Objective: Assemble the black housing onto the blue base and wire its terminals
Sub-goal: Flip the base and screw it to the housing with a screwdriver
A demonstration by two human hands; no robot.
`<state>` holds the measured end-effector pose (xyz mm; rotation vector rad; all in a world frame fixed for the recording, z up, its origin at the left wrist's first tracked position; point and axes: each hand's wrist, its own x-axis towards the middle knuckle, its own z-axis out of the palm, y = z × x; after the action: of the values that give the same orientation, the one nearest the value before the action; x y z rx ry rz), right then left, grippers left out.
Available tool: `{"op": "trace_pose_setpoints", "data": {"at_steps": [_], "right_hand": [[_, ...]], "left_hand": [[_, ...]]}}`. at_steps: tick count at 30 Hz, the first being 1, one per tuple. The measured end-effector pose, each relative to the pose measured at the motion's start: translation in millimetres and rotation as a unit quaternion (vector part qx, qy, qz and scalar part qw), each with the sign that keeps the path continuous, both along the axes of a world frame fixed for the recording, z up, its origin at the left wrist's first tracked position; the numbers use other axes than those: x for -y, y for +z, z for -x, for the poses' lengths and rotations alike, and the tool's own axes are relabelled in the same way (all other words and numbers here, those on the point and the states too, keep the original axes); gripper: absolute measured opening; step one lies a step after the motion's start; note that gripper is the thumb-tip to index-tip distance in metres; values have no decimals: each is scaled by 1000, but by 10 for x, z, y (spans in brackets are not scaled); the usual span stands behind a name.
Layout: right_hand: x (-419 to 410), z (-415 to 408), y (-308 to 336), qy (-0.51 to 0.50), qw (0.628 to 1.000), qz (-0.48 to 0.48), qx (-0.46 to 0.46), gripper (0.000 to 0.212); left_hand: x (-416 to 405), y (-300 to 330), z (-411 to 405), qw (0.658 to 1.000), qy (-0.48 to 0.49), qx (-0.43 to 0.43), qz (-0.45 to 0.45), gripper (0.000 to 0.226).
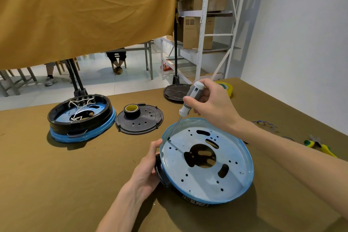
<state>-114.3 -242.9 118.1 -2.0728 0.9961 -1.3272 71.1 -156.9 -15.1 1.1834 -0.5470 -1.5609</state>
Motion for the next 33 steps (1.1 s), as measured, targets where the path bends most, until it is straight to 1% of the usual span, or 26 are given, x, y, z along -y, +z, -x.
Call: {"op": "trace_pose_setpoints", "data": {"at_steps": [6,12,17,24,26,28,31,33], "right_hand": [[-1,12,39,-10,1000,4,0,31],[10,7,45,-10,1000,8,-7,31],[9,-11,86,-9,999,9,-30,29],[-35,-70,134,3,997,37,-70,30],[-42,-85,162,-8,994,50,-99,31],[-40,-109,225,-44,982,71,-168,34],[-27,-217,334,-119,942,109,-294,47],[-21,-315,426,-119,930,100,-334,58]], "left_hand": [[8,-18,1,1000,-1,7,3,53],[9,-22,8,1000,2,13,5,54],[13,-31,7,1000,-2,21,11,54],[26,-48,-5,1000,1,23,10,54],[25,-48,-3,1000,0,26,12,55],[26,-47,2,999,1,31,15,56],[31,-46,17,999,6,28,13,56],[35,-54,19,999,8,29,11,55]]}}
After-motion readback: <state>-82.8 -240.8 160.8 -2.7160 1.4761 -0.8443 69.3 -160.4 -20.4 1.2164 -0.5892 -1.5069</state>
